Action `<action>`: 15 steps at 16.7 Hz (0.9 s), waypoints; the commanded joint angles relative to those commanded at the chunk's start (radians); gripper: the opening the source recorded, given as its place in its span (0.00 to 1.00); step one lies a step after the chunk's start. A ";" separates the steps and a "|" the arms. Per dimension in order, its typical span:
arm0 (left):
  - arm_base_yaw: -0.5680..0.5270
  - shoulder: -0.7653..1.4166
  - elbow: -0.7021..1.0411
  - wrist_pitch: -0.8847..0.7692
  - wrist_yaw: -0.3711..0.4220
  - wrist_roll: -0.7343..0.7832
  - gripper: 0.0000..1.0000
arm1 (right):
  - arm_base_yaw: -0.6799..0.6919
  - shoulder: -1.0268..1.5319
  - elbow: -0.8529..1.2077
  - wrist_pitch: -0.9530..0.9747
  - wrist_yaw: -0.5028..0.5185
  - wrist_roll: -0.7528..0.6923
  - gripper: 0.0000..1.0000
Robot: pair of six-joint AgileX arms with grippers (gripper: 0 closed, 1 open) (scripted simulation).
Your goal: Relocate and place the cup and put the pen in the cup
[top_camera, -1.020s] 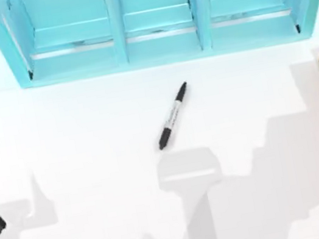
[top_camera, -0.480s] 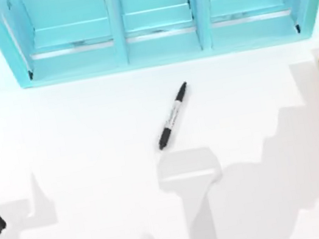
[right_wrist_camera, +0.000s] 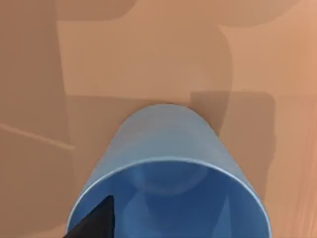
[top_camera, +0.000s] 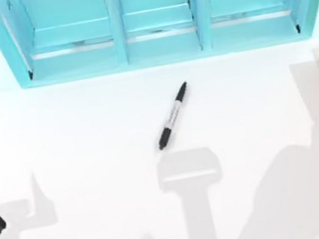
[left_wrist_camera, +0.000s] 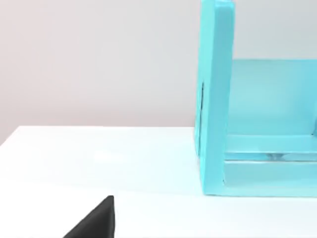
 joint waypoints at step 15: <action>0.000 0.000 0.000 0.000 0.000 0.000 1.00 | -0.001 0.025 -0.073 0.090 0.000 -0.001 0.40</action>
